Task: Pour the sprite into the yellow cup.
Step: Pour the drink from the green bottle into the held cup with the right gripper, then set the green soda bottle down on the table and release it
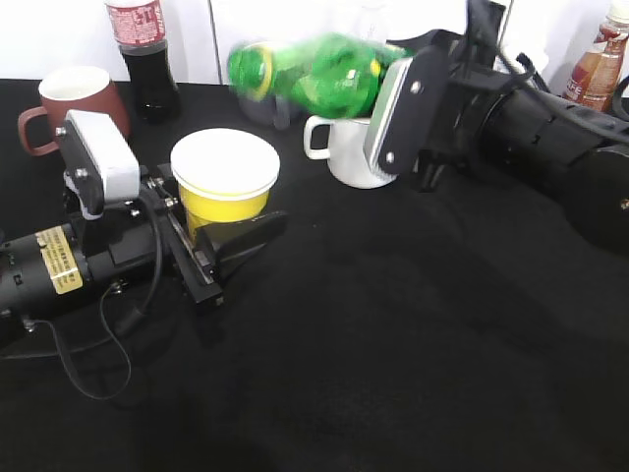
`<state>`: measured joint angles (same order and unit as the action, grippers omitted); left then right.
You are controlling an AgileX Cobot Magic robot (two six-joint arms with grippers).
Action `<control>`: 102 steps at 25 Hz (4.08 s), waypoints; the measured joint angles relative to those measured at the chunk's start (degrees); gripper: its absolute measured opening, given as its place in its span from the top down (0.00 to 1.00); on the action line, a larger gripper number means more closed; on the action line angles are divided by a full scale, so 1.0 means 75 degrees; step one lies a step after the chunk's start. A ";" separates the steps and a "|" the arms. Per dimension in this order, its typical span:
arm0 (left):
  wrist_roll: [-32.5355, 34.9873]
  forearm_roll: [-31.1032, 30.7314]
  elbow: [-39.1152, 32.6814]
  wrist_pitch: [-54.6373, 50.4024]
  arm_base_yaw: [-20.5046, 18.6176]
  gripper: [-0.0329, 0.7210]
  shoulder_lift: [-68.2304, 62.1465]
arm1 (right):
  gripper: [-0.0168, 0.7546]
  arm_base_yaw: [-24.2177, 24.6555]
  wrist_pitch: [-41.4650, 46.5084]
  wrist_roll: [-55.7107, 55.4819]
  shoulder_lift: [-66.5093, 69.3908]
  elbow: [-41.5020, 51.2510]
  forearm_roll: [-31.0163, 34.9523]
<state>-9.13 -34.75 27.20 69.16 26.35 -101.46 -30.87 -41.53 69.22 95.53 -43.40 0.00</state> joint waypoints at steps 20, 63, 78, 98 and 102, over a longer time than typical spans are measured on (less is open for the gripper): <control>-0.0006 -0.0134 0.0000 -0.0007 0.0000 0.32 0.0000 | 0.42 0.0000 -0.0398 0.2745 0.0000 -0.0141 0.0383; 0.0377 0.2180 0.5136 -0.0065 -0.1585 0.32 -0.4166 | 0.42 0.2578 -0.0735 -0.7714 -0.1210 0.1124 0.2917; 0.0081 0.2188 0.5935 -0.1042 -0.1585 0.22 -0.4774 | 0.42 0.2593 -0.1118 -0.7699 -0.1219 0.1482 0.2975; 0.0032 0.2127 0.0988 -0.4159 -0.1585 0.17 0.1318 | 0.42 0.4349 -0.1938 -0.9522 0.1360 0.0297 0.0250; -0.0262 0.2097 0.0986 -0.4573 -0.1523 0.17 0.1748 | 0.42 0.4901 -0.2095 -1.0096 0.2489 -0.0574 -0.1388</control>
<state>-11.10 -19.03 34.59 34.86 14.93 -88.35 5.89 -57.24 -6.50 114.20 -47.70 -10.41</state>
